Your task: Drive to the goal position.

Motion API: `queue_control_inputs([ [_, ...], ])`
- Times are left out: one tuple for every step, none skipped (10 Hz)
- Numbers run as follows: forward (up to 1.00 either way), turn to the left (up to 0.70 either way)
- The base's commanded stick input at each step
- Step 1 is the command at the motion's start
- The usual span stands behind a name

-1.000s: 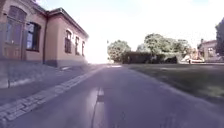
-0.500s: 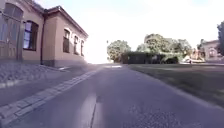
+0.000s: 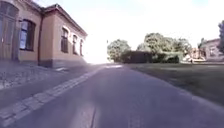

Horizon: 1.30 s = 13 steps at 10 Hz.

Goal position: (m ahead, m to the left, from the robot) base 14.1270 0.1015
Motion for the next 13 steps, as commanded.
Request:
queue_control_inputs([
  [0.7,-0.14],
  [0.7,-0.11],
  [0.7,-0.04],
  [0.7,-0.01],
  [0.7,-0.03],
  [0.7,-0.12],
  [0.7,-0.14],
  [0.7,-0.13],
  [0.7,-0.08],
  [0.7,-0.02],
  [0.7,-0.01],
  [0.7,-0.06],
  [0.7,-0.13],
])
